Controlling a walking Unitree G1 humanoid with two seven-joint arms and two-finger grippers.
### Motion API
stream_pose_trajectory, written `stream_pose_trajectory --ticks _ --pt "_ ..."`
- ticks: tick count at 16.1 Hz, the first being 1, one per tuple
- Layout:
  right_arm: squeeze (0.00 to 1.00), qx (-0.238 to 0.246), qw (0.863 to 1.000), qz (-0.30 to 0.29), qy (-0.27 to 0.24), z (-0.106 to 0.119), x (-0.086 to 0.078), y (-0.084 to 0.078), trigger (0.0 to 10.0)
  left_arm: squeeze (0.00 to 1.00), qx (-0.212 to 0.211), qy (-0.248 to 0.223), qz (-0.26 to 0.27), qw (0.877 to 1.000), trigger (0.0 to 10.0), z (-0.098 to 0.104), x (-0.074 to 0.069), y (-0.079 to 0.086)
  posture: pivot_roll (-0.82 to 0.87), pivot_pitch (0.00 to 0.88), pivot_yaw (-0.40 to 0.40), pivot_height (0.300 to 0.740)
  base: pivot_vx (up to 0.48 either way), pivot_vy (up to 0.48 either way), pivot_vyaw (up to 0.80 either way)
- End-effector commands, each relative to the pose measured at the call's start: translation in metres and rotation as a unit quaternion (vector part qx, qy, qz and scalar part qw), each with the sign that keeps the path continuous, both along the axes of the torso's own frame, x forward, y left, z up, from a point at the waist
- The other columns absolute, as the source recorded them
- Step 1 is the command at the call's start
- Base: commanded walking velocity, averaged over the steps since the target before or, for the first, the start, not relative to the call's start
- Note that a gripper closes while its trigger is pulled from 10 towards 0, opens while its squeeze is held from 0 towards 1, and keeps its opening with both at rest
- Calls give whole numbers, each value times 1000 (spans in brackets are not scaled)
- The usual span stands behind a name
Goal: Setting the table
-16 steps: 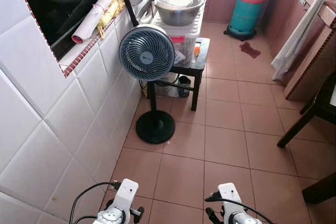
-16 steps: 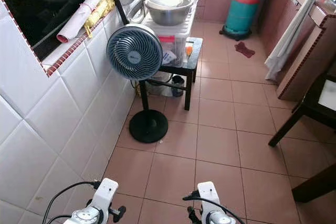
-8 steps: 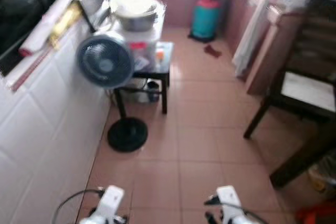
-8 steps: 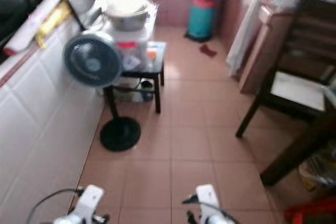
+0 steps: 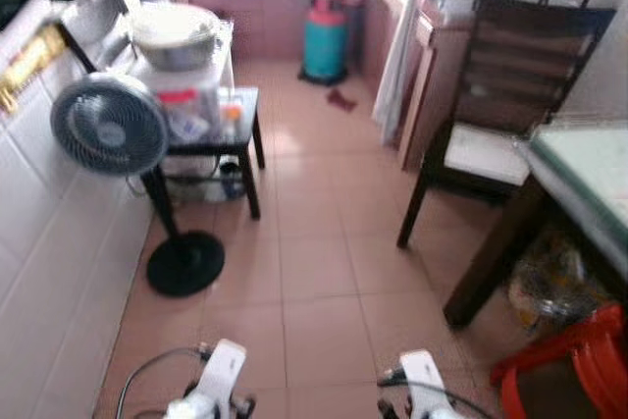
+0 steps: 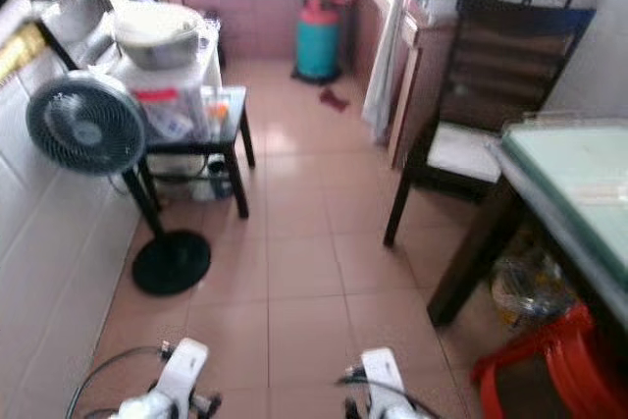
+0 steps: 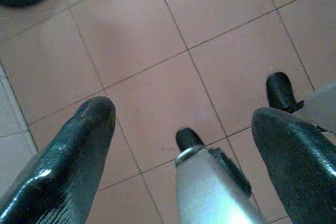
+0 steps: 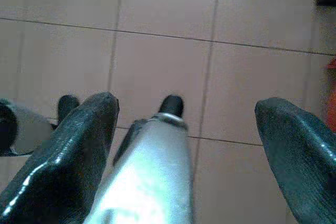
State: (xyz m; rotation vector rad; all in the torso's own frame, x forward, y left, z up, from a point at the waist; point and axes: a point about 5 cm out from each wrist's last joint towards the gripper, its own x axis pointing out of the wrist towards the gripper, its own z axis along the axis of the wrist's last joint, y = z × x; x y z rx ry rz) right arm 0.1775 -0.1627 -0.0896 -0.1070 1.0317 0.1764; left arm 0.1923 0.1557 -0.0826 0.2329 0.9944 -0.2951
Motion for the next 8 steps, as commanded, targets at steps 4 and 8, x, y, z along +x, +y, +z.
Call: stream_pose_trajectory --ticks 4,8 --pt "0 -2 1000 1 -6 2 4 -3 10000 0 0 1 -1 1000 10000 1 3 -7 -88 0 35 740 0 0 0" --pt "0 -2 1000 2 -6 2 3 -2 10000 0 4 4 -1 1000 10000 0 -1 5 -88 0 36 740 0 0 0"
